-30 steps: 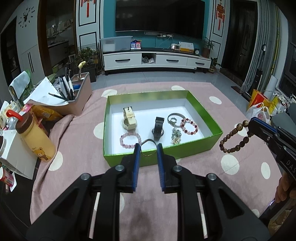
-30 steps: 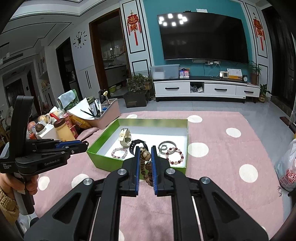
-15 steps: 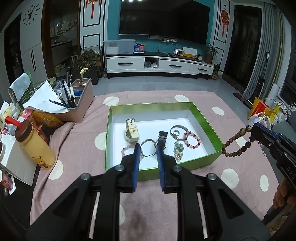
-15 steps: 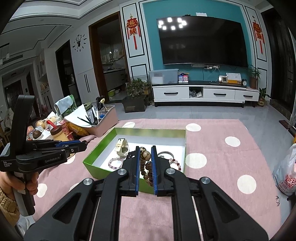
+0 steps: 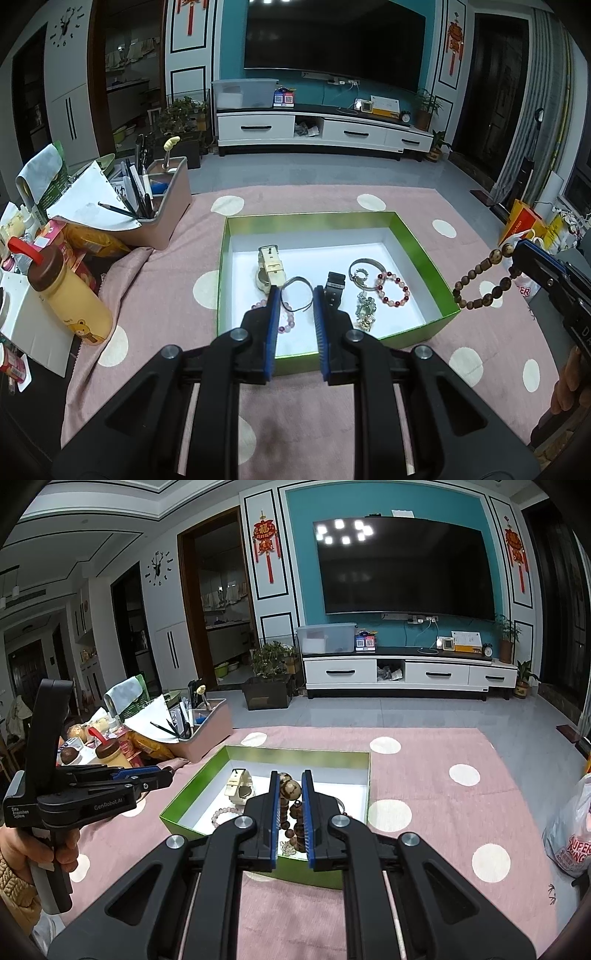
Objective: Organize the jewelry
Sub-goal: 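Carry the wooden bracelet and small ring with both tools into the green box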
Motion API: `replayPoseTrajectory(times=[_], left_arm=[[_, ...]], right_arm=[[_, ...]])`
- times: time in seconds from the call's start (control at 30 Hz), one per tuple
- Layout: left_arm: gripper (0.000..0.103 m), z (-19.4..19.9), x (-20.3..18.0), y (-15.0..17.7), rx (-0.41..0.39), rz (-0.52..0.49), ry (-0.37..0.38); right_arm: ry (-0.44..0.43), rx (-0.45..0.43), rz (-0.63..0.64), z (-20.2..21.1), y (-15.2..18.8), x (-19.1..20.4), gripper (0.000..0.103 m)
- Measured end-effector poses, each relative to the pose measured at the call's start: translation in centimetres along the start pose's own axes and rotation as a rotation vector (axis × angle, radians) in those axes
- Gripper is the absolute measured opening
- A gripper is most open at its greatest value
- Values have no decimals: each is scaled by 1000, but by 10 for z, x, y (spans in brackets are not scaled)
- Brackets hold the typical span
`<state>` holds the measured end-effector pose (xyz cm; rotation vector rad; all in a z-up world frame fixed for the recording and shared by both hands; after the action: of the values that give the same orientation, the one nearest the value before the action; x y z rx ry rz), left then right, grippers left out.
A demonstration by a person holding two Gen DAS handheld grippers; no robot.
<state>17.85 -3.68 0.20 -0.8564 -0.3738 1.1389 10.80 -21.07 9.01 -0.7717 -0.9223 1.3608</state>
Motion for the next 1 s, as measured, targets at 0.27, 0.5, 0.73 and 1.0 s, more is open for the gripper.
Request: replayPoseTrajectory(times=[0.27,0.5,0.73,1.0], left_arm=[[18,-4,5,-4,0,9,-11],[18,-9,11,-6,4,16,-15],[18,-18,14,-6,17,24,-19],[18,-29,17,-5,35,26,-21]], right_arm=[[2,0,0,-2,-1,-2,11],[5,4,0,-7,-4,-6,11],[13,7,-3,-18,-7,-11,11],[19,15,-6,-27,-4,-12,11]])
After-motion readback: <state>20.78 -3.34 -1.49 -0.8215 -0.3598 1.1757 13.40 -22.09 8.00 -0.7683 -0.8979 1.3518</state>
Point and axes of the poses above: each gripper's, at about its wrist camera, not at the fingertips, and z roughly against the way its jaws point, x to its left, y to its underside, the point moved 5 cm from there along -z, roughly the way its jaws point, and after that the axes turned 7 degrees about y, right-handed, at the moved point
